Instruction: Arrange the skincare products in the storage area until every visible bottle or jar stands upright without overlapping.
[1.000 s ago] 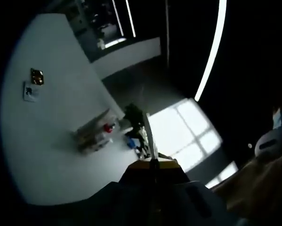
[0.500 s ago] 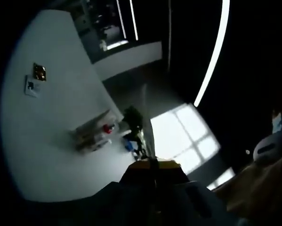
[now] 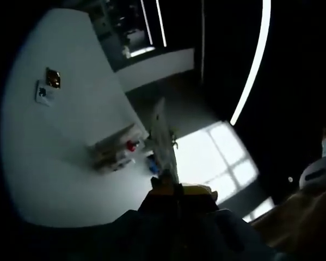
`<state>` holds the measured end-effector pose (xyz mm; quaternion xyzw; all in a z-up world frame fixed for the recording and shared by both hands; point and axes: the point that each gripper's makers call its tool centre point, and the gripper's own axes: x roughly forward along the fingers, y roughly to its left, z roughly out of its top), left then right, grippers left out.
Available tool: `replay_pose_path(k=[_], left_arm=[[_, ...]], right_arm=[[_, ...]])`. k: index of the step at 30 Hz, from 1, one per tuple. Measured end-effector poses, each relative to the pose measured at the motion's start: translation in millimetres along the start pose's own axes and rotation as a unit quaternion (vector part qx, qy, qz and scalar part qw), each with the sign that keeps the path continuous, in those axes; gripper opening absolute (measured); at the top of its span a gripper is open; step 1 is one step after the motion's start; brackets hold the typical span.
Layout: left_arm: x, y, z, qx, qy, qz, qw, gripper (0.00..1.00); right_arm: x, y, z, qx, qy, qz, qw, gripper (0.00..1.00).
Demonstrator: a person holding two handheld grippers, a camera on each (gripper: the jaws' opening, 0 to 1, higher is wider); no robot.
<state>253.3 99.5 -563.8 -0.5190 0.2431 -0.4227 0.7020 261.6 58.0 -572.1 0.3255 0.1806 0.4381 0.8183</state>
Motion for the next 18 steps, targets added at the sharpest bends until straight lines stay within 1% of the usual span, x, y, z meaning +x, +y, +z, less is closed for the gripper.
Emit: replay_pose_path(k=[10, 14, 18], left_arm=[[-5.3, 23.6, -5.2, -0.012, -0.005, 0.055, 0.9984, 0.0], [-10.1, 38.2, -9.3, -0.006, 0.004, 0.092, 0.9957, 0.0], [-13.4, 47.3, -13.5, -0.011, 0.007, 0.109, 0.994, 0.0]], right_arm=[[-7.7, -4.9, -11.4, -0.014, 0.012, -0.019, 0.9996, 0.64], [-13.0, -5.1, -12.6, -0.019, 0.013, -0.024, 0.9994, 0.66], [-18.1, -11.3, -12.7, -0.036, 0.015, -0.041, 0.9984, 0.71]])
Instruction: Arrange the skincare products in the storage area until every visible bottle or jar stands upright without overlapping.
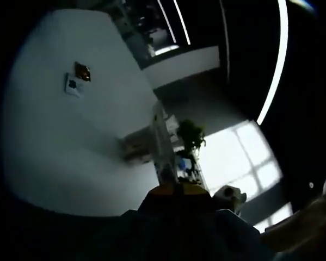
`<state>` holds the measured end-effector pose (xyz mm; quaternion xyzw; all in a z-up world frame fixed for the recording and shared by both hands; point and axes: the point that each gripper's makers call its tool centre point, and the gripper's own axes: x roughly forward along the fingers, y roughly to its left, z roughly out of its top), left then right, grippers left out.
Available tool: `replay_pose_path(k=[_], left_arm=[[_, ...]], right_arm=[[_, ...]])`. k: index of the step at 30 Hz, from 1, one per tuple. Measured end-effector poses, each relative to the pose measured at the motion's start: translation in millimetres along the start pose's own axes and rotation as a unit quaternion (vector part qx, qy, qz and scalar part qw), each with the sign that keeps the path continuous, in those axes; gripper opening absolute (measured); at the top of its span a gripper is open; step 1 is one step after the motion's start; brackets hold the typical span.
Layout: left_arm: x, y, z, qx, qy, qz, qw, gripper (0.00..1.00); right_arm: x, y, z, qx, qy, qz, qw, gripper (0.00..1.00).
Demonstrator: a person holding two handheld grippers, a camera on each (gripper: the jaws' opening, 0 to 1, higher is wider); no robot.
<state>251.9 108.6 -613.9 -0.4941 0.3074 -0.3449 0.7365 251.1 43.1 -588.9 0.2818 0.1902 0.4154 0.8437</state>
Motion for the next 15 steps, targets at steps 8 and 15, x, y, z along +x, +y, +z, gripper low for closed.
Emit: replay_pose_path(k=[8, 15], left_arm=[[3.6, 13.5, 1.6, -0.003, 0.003, 0.031, 0.9995, 0.0], [9.4, 26.7, -3.2, -0.009, 0.016, 0.052, 0.9985, 0.0]], right_arm=[[-6.9, -14.0, -1.8, -0.035, 0.01, -0.032, 0.9988, 0.87], [-13.8, -25.0, -0.4, -0.041, 0.005, -0.054, 0.9977, 0.94]])
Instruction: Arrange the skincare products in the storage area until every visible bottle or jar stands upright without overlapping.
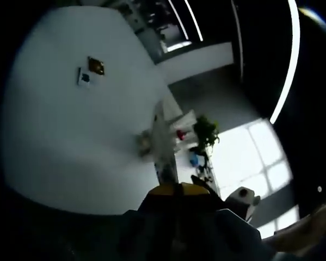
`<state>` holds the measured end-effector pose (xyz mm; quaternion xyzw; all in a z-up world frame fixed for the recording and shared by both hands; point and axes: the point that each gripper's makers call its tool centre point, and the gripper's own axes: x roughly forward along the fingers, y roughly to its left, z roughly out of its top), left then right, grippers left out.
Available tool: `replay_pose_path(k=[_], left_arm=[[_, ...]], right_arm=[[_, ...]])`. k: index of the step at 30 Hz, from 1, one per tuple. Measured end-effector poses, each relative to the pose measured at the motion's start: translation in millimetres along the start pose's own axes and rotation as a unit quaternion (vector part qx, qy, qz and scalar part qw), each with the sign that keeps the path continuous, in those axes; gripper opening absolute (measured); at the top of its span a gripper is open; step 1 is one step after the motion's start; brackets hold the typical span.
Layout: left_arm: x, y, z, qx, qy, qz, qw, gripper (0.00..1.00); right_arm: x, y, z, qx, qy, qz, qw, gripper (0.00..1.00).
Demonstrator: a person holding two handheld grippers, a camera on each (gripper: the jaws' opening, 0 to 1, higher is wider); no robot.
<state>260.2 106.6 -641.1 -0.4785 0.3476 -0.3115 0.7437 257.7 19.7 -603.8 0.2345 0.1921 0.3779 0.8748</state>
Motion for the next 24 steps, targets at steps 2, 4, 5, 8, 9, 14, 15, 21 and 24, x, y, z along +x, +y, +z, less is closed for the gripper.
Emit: replay_pose_path(k=[2, 4, 5, 8, 9, 14, 15, 21, 24], left_arm=[[2.6, 4.8, 0.3, -0.002, 0.005, 0.006, 1.0, 0.0], [4.8, 8.4, 0.3, 0.0, 0.009, 0.011, 0.9999, 0.0], [6.6, 11.8, 0.1, 0.001, 0.012, 0.017, 0.9998, 0.0], [11.0, 21.1, -0.9, 0.007, 0.019, 0.038, 0.9991, 0.0], [12.4, 23.2, -1.2, 0.009, 0.021, 0.042, 0.9989, 0.0], [20.7, 31.8, -3.0, 0.009, 0.03, 0.057, 0.9979, 0.0], [23.0, 33.8, -3.5, 0.01, 0.033, 0.06, 0.9976, 0.0], [32.1, 46.7, -4.0, 0.015, 0.046, 0.074, 0.996, 0.0], [34.0, 53.1, -5.8, 0.018, 0.051, 0.085, 0.9949, 0.0]], right_arm=[[-1.2, -3.9, -0.6, -0.007, 0.001, -0.008, 0.9999, 0.98], [-2.1, -7.7, -2.1, -0.013, 0.005, -0.017, 0.9998, 0.99], [-2.7, -9.5, -3.2, -0.016, 0.007, -0.02, 0.9997, 1.0], [-4.4, -15.0, -5.2, -0.018, 0.008, -0.031, 0.9993, 1.0], [-4.9, -16.3, -6.0, -0.019, 0.009, -0.034, 0.9992, 1.0], [-6.7, -23.9, -9.2, -0.016, 0.012, -0.047, 0.9987, 1.0], [-6.6, -25.3, -8.5, -0.016, 0.01, -0.05, 0.9986, 1.0], [-6.0, -29.7, -13.1, -0.021, 0.019, -0.057, 0.998, 1.0], [-6.2, -30.8, -15.0, -0.029, 0.022, -0.06, 0.9975, 1.0]])
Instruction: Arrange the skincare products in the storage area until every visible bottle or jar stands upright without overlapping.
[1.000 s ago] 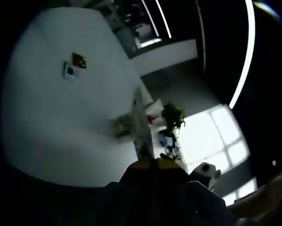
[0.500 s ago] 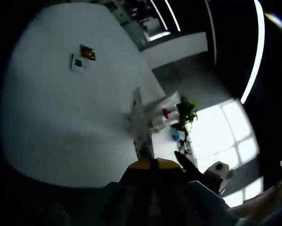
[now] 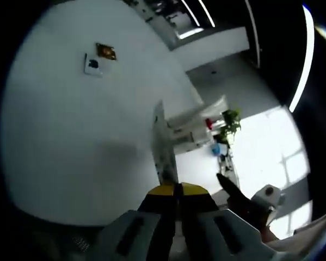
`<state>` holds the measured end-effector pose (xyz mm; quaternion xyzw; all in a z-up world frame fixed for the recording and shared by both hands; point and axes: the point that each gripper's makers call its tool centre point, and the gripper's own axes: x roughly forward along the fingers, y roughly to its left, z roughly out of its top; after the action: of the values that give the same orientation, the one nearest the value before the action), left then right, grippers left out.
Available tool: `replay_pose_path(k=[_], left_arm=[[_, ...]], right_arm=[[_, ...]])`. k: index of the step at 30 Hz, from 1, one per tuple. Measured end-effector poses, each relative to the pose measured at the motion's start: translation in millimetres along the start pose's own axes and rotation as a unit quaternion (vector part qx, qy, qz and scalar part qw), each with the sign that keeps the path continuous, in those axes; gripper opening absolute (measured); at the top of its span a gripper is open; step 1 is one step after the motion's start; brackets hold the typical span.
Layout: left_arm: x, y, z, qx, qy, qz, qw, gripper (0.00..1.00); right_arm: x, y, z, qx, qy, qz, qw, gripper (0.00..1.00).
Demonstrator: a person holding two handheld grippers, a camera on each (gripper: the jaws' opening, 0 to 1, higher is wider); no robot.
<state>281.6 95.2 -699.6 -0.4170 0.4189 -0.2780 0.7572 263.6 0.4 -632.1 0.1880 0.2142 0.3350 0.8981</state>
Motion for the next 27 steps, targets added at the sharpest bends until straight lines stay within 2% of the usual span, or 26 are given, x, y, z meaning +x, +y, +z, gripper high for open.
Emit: replay_pose_path(k=[5, 10, 16, 19, 23, 27], left_arm=[[4.3, 13.2, -2.7, 0.006, 0.005, 0.025, 0.9997, 0.0], [7.2, 19.9, -2.6, 0.005, 0.003, 0.036, 0.9993, 0.0], [9.7, 42.0, -0.8, 0.04, 0.004, 0.094, 0.9948, 0.0], [8.5, 51.9, 0.0, 0.089, 0.012, 0.126, 0.9879, 0.0], [7.8, 60.3, -0.9, 0.143, 0.027, 0.152, 0.9776, 0.02], [5.5, 68.2, -4.4, 0.205, 0.053, 0.178, 0.9611, 0.07]], right_arm=[[-0.5, -4.0, -0.6, -0.001, -0.001, -0.007, 1.0, 1.0], [-2.0, -7.3, -0.2, 0.0, -0.005, -0.014, 0.9999, 1.0], [-2.4, -9.0, 0.3, 0.001, -0.007, -0.018, 0.9998, 1.0], [-2.5, -9.6, -0.2, 0.001, -0.007, -0.019, 0.9998, 1.0], [-2.5, -10.0, -1.0, 0.001, -0.005, -0.019, 0.9998, 1.0], [-2.5, -10.7, -1.7, 0.002, -0.003, -0.019, 0.9998, 1.0]])
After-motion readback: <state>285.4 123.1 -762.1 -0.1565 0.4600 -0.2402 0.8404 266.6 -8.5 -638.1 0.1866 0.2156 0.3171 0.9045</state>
